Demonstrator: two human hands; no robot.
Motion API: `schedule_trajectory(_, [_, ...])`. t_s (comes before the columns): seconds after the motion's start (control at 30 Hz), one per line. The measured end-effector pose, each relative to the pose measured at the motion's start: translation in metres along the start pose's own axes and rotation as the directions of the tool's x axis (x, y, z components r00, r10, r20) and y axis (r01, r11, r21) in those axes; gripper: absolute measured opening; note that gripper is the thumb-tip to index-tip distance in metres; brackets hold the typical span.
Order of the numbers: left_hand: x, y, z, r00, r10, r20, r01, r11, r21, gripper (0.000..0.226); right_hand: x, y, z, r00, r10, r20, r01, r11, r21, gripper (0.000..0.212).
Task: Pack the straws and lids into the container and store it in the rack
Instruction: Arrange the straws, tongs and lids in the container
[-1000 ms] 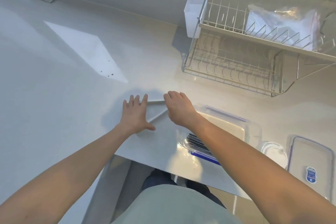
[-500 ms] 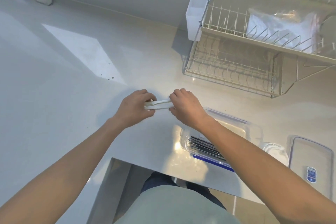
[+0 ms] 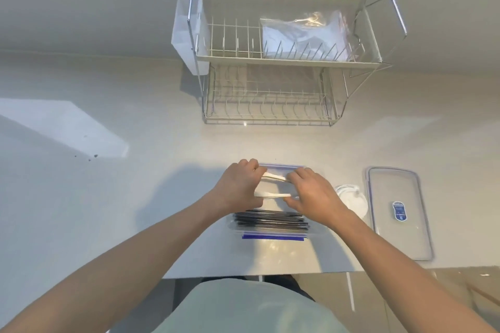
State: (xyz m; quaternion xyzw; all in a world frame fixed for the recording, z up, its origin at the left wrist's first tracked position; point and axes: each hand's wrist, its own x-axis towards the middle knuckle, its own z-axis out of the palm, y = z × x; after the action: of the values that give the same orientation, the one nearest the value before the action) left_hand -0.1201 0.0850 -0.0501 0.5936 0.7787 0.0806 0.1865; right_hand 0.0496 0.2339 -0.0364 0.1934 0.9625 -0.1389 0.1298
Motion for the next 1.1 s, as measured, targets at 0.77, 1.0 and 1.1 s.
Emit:
schedule_trajectory(0.77, [-0.007, 0.022, 0.058, 0.985, -0.159, 0.069, 0.149, 0.98, 0.135, 0.079, 0.011, 0.008, 0.054, 0.978, 0.125, 0.165, -0.122, 0.992, -0.025, 0.054])
schedule_trajectory(1.0, [-0.005, 0.023, 0.052, 0.987, -0.148, 0.069, 0.137, 0.98, 0.147, 0.074, 0.007, 0.009, 0.051, 0.974, 0.127, 0.189, -0.125, 0.992, -0.026, 0.049])
schedule_trajectory(1.1, [-0.006, 0.024, 0.049, 0.99, -0.13, 0.057, 0.123, 0.985, 0.121, 0.069, 0.004, 0.009, 0.049, 0.974, 0.125, 0.189, -0.121, 0.992, -0.035, 0.048])
